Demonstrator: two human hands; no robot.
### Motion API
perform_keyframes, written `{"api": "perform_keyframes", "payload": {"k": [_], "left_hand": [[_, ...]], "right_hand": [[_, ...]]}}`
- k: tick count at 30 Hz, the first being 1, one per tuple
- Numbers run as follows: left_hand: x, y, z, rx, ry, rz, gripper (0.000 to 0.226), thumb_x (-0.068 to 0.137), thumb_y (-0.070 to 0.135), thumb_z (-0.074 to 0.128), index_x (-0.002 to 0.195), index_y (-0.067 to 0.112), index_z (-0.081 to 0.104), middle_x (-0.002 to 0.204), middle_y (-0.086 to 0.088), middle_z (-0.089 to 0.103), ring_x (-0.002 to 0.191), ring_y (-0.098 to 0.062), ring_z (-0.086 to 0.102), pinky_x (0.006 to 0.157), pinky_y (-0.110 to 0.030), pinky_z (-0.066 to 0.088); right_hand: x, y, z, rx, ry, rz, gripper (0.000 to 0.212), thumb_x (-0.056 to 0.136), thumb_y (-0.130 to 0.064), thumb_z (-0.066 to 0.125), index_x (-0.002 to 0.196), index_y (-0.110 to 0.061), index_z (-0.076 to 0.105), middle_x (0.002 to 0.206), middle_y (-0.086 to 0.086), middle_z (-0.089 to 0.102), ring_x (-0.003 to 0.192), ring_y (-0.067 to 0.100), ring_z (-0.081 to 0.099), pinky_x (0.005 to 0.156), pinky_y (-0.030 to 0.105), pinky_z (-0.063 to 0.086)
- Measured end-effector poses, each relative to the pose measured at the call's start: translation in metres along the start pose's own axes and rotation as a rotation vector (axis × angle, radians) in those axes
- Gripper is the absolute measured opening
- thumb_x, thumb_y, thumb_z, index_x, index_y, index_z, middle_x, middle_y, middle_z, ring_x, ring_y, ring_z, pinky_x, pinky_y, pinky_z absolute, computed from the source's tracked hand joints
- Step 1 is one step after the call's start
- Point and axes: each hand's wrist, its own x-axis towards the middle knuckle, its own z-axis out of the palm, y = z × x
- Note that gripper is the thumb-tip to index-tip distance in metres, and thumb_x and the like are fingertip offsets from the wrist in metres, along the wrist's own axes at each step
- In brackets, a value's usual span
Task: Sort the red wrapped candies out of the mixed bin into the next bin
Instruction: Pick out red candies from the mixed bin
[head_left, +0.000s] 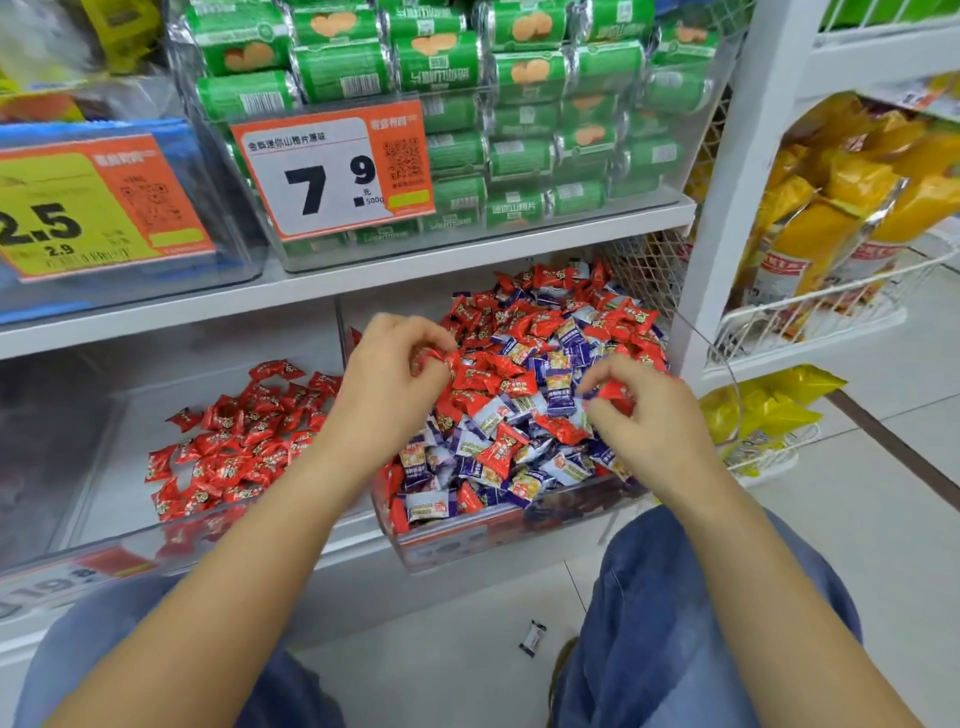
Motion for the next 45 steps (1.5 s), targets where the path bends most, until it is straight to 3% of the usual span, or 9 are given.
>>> {"api": "perform_keyframes", "payload": {"k": [3, 7, 12, 20, 26, 33, 37, 39, 45], "left_hand": [[0.012, 0.003, 0.001, 0.149, -0.147, -0.084, 0.025, 0.088, 0.006, 0.042, 0.098, 0.022, 0.059, 0.109, -0.002, 0.042, 0.091, -0.018, 0.052, 0.085, -0.031, 0.040], [0.019, 0.010, 0.021, 0.310, -0.310, -0.039, 0.046, 0.090, 0.035, 0.048, 0.136, 0.030, 0.041, 0.127, -0.005, 0.038, 0.107, -0.028, 0.051, 0.087, -0.033, 0.040], [0.033, 0.008, 0.050, 0.514, -0.376, 0.065, 0.058, 0.090, 0.064, 0.038, 0.141, 0.036, 0.036, 0.129, -0.006, 0.040, 0.109, -0.027, 0.053, 0.084, -0.035, 0.044], [0.029, -0.004, 0.051, 0.345, -0.129, 0.175, 0.029, 0.099, 0.041, 0.039, 0.106, 0.017, 0.055, 0.089, 0.000, 0.061, 0.076, -0.020, 0.059, 0.059, -0.030, 0.039], [0.035, -0.014, 0.013, 0.215, -0.119, 0.066, 0.032, 0.098, 0.024, 0.031, 0.126, 0.021, 0.046, 0.079, -0.005, 0.065, 0.061, -0.024, 0.058, 0.059, -0.036, 0.046], [0.033, -0.022, 0.000, 0.534, -0.099, 0.035, 0.048, 0.097, 0.046, 0.038, 0.066, 0.011, 0.046, 0.061, -0.007, 0.054, 0.064, -0.032, 0.054, 0.054, -0.032, 0.037], [0.039, -0.030, 0.000, 0.567, -0.118, 0.060, 0.025, 0.097, 0.018, 0.037, 0.112, 0.016, 0.058, 0.093, -0.013, 0.066, 0.087, -0.036, 0.061, 0.070, -0.042, 0.050], [0.041, -0.030, 0.002, 0.609, -0.290, 0.080, 0.052, 0.093, 0.009, 0.038, 0.141, 0.028, 0.037, 0.119, -0.013, 0.059, 0.099, -0.034, 0.058, 0.076, -0.040, 0.050], [0.050, -0.026, 0.012, 0.658, -0.758, 0.038, 0.068, 0.099, 0.029, 0.043, 0.150, 0.032, -0.002, 0.146, -0.014, 0.035, 0.126, -0.028, 0.043, 0.094, -0.034, 0.040]], "right_hand": [[-0.003, -0.003, 0.004, -0.345, -0.129, 0.013, 0.033, 0.077, -0.065, 0.057, 0.078, -0.032, 0.058, 0.056, -0.012, 0.049, 0.056, 0.004, 0.046, 0.048, 0.024, 0.030], [-0.002, -0.010, 0.011, -0.471, -0.172, 0.013, 0.052, 0.072, -0.078, 0.048, 0.093, -0.032, 0.062, 0.061, -0.011, 0.051, 0.061, 0.011, 0.045, 0.050, 0.026, 0.029], [0.001, -0.009, 0.013, -0.402, -0.192, 0.034, 0.040, 0.080, -0.065, 0.055, 0.096, -0.029, 0.065, 0.054, -0.010, 0.045, 0.057, 0.009, 0.042, 0.047, 0.025, 0.026], [0.006, -0.003, 0.013, -0.051, 0.076, -0.007, 0.023, 0.091, -0.036, 0.057, 0.074, -0.020, 0.057, 0.058, -0.003, 0.056, 0.057, 0.017, 0.051, 0.052, 0.033, 0.031], [0.010, 0.010, 0.010, 0.184, 0.161, 0.085, 0.009, 0.088, -0.035, 0.063, 0.089, -0.028, 0.058, 0.075, -0.004, 0.067, 0.062, 0.017, 0.067, 0.065, 0.041, 0.053], [0.028, -0.017, 0.038, -0.056, -0.053, -0.227, 0.024, 0.093, -0.020, 0.057, 0.113, -0.027, 0.068, 0.104, -0.011, 0.059, 0.078, 0.006, 0.058, 0.072, 0.020, 0.048], [0.039, -0.026, 0.050, -0.256, -0.163, -0.175, 0.036, 0.095, -0.035, 0.052, 0.131, -0.030, 0.055, 0.121, -0.003, 0.054, 0.087, 0.015, 0.061, 0.070, 0.028, 0.048], [0.043, -0.028, 0.052, -0.275, -0.190, -0.194, 0.040, 0.097, -0.036, 0.049, 0.137, -0.033, 0.048, 0.126, -0.001, 0.053, 0.095, 0.017, 0.060, 0.070, 0.028, 0.045], [0.044, -0.024, 0.056, -0.438, -0.394, -0.279, 0.049, 0.098, -0.038, 0.045, 0.144, -0.043, 0.030, 0.138, 0.005, 0.048, 0.121, 0.025, 0.050, 0.085, 0.036, 0.047]]}}
